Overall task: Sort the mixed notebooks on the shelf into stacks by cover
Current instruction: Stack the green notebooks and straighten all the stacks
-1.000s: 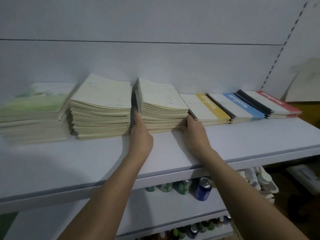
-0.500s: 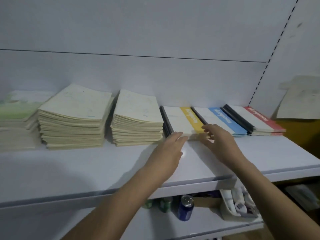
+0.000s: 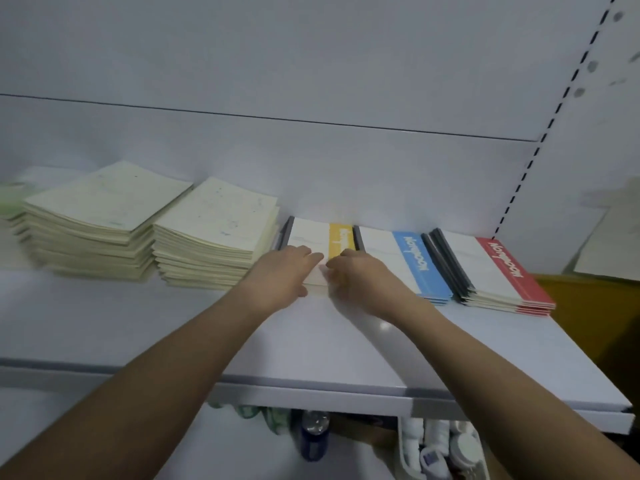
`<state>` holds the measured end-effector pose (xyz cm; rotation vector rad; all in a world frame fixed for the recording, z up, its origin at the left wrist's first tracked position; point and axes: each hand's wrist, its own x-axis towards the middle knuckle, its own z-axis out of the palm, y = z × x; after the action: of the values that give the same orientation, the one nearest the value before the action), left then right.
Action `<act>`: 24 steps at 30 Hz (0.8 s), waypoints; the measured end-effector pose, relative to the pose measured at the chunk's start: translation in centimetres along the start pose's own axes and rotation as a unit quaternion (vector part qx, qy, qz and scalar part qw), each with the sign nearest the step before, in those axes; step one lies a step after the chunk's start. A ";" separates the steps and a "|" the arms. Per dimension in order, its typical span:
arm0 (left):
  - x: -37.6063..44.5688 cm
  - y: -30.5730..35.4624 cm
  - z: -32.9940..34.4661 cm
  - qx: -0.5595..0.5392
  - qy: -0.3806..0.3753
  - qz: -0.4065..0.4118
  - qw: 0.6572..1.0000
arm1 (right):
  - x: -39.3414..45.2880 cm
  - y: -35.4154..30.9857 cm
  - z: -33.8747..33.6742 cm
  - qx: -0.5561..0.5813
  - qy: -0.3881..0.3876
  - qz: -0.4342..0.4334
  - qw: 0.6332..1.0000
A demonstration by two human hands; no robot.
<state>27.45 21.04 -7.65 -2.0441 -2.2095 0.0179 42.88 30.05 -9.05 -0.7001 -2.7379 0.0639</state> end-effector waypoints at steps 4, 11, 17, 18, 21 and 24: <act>-0.3 2.9 -1.2 -0.130 -0.015 0.023 0.991 | -3.4 4.3 -5.1 0.081 -0.064 0.071 0.992; 4.3 7.2 -0.1 -0.152 0.009 0.086 0.985 | -4.2 7.6 -3.6 -0.071 -0.144 0.078 0.984; 5.6 6.1 0.3 -0.116 0.006 0.116 0.986 | -5.3 7.4 -4.2 0.029 -0.107 0.123 0.986; 5.8 6.3 0.2 -0.088 0.006 0.128 0.988 | -5.9 7.6 -4.8 0.066 -0.089 0.143 0.983; 6.1 7.6 -0.2 -0.053 0.012 0.145 0.988 | -8.1 9.6 -6.7 0.158 0.042 0.219 0.962; 6.2 10.7 -0.8 -0.147 0.012 0.138 0.979 | -10.7 13.8 -8.4 0.169 0.159 0.350 0.908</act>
<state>37.71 28.03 -7.34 -2.4757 -1.9952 -0.3237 60.71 36.79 -5.75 -1.3966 -1.9734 0.5184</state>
